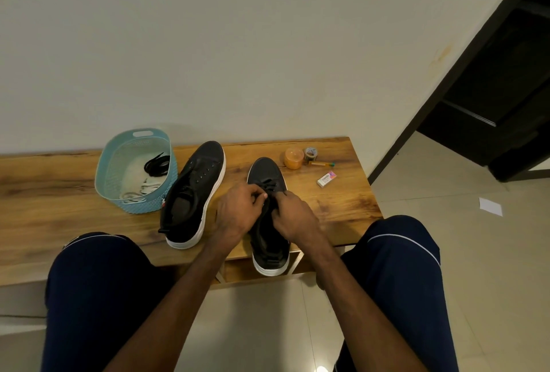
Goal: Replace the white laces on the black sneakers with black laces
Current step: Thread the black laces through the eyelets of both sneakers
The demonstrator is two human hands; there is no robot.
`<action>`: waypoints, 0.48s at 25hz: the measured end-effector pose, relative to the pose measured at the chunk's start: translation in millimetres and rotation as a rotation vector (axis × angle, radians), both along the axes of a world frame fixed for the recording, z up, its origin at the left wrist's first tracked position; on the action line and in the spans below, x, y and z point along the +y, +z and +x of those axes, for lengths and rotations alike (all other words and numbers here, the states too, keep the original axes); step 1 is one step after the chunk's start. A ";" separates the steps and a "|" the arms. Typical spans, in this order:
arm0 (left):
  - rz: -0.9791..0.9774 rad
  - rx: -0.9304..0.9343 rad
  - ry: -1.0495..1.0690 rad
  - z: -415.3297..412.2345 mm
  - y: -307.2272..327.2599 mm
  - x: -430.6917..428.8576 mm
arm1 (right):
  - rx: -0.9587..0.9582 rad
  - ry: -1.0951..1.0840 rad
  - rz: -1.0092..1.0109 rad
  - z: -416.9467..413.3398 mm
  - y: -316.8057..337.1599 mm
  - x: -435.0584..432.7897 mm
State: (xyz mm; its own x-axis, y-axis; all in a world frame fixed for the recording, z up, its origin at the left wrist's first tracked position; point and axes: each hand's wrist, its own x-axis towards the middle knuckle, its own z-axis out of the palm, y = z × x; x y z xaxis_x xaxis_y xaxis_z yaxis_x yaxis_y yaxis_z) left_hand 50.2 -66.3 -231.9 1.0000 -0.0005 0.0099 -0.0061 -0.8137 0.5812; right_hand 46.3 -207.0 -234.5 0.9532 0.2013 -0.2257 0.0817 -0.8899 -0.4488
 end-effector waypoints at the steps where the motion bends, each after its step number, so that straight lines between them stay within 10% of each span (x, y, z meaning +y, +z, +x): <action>1: 0.016 -0.001 0.010 0.6 -1.6 -1.9 | 0.001 -0.031 0.025 -0.1 -1.7 -1.3; 12: 0.160 -0.021 -0.086 5.0 -12.3 -15.1 | 0.229 -0.395 0.506 9.8 -13.8 -17.5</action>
